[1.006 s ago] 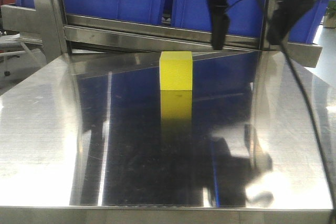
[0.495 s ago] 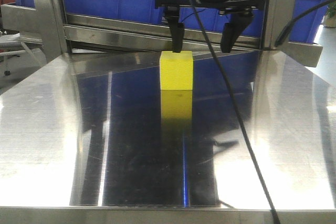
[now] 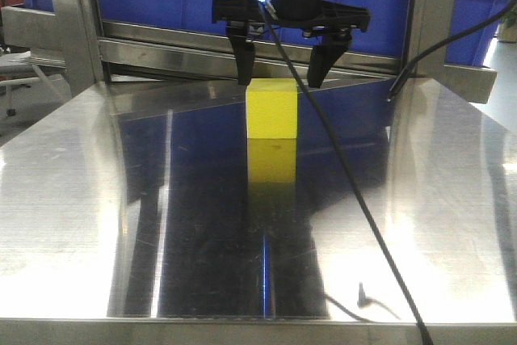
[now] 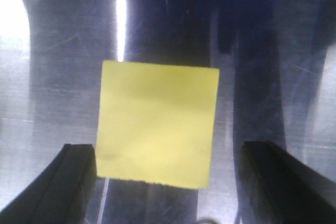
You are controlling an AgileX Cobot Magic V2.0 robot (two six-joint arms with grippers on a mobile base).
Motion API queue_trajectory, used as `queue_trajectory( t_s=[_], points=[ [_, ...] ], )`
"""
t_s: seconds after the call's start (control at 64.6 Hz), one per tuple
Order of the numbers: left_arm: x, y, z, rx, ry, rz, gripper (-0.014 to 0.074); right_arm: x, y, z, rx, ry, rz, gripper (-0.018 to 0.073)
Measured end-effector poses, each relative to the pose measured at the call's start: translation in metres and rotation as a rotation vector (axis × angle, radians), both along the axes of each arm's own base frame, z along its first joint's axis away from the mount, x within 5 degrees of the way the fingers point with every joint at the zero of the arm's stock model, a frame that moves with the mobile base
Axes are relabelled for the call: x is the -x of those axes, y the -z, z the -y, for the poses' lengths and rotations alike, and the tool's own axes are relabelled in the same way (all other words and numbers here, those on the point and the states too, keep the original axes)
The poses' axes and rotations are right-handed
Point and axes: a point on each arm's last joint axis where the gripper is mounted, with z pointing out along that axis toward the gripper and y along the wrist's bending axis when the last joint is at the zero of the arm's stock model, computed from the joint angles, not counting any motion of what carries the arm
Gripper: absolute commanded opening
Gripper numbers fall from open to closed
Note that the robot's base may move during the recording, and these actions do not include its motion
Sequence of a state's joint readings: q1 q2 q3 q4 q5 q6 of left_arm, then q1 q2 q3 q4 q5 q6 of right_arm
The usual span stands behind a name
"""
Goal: Place yellow foam block on left shelf second layer
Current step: 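Move the open right gripper down over the yellow foam cube, then lower the right gripper around the cube and close its fingers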
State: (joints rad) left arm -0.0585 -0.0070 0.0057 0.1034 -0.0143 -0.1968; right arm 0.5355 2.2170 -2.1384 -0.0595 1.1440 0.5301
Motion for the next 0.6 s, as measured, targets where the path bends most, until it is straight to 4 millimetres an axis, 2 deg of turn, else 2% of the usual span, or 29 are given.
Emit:
queue_trajectory(
  t_s=[0.325,0.604],
  points=[
    [0.0000,0.0000,0.0000,0.000,0.000,0.000,0.0136,-0.0030,-0.0043,-0.0093,0.011,-0.020,0.060,0.0624],
    [0.0000,0.0000,0.0000,0.000,0.000,0.000,0.0136,-0.0056,-0.0037,-0.0072,0.039,-0.007,0.084,0.0625]
  ],
)
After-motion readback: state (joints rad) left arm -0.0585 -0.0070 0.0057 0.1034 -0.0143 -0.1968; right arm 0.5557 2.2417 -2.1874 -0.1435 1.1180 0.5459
